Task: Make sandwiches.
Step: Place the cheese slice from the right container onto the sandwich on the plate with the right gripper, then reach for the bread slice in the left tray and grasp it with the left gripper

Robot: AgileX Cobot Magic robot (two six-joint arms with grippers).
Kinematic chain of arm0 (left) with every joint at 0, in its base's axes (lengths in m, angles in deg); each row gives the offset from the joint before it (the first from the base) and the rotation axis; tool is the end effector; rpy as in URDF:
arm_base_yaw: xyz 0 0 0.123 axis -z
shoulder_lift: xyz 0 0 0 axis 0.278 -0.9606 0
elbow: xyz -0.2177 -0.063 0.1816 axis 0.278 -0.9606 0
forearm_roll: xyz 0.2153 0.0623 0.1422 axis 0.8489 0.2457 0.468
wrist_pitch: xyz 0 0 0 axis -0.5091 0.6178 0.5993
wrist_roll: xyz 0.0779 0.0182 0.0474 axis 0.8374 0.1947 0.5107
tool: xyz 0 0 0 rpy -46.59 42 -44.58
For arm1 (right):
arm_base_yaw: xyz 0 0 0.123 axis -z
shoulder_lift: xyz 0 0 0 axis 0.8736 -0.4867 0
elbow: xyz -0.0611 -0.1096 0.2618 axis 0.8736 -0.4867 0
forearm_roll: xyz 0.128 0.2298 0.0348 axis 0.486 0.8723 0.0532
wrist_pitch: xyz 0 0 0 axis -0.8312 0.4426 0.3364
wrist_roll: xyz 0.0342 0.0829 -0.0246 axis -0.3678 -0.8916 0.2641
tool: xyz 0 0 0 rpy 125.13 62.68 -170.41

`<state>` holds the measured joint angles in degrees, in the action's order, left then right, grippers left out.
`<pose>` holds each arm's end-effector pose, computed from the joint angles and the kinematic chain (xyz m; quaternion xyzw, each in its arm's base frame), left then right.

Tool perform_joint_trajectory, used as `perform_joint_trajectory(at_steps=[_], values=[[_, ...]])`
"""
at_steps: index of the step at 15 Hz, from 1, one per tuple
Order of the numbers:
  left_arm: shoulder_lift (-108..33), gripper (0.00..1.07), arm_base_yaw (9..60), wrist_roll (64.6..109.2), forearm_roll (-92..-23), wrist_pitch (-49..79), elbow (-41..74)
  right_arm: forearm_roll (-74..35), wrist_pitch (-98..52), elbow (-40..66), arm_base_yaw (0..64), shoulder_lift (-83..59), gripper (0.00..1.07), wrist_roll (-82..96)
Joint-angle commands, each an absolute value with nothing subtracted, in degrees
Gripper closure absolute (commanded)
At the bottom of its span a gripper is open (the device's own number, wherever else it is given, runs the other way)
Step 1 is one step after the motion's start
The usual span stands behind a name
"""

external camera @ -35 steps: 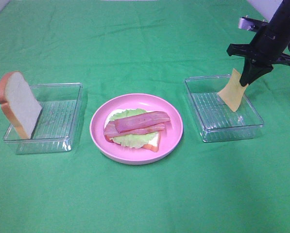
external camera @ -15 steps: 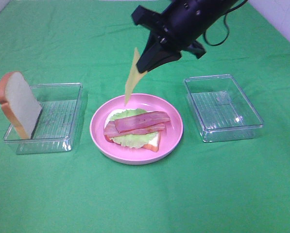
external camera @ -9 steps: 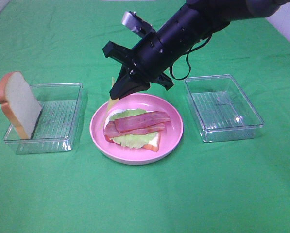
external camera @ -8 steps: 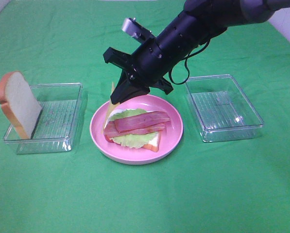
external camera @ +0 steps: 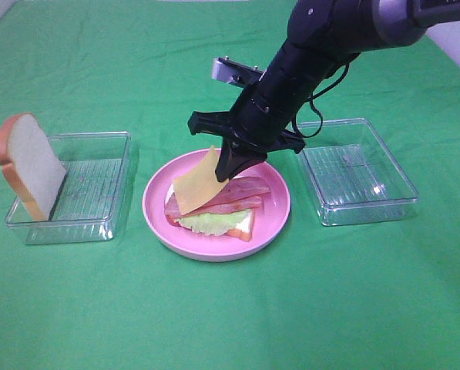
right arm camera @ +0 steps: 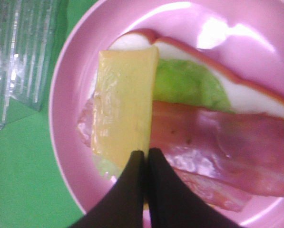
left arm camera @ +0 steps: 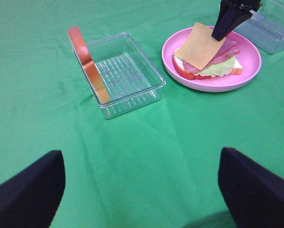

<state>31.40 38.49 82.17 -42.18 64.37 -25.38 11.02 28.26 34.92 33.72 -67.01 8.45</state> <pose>0.0031 -0.0005 0.2831 0.1580 0.8359 -0.1016 0.5157 0.3925 0.2409 0.1484 -0.1252 0.9622 0.2319 0.0692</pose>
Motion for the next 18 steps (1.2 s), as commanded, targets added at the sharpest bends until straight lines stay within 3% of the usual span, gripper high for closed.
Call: perform_joint_trajectory(at_steps=[1,5,6,9,10,18], values=[[32.6,0.24,38.5,82.1,-42.4,63.7,-25.4,4.2,28.2,34.8,33.7,-66.5,1.07,3.3],[32.6,0.24,38.5,82.1,-42.4,63.7,-25.4,2.5,28.4,34.8,33.7,-66.5,1.05,2.5],[32.6,0.24,38.5,82.1,-42.4,63.7,-25.4,2.5,28.5,34.8,33.7,-66.5,0.95,2.5],[32.6,0.24,38.5,82.1,-42.4,63.7,-25.4,2.3,29.1,34.8,33.7,-66.4,0.36,2.5],[32.6,0.24,38.5,82.1,-42.4,63.7,-25.4,0.8,30.8,35.6,33.7,-66.4,0.27,3.5],[32.6,0.24,38.5,82.1,-42.4,63.7,-25.4,-11.6,47.9,39.4,33.7,-52.7,0.27,3.5]])
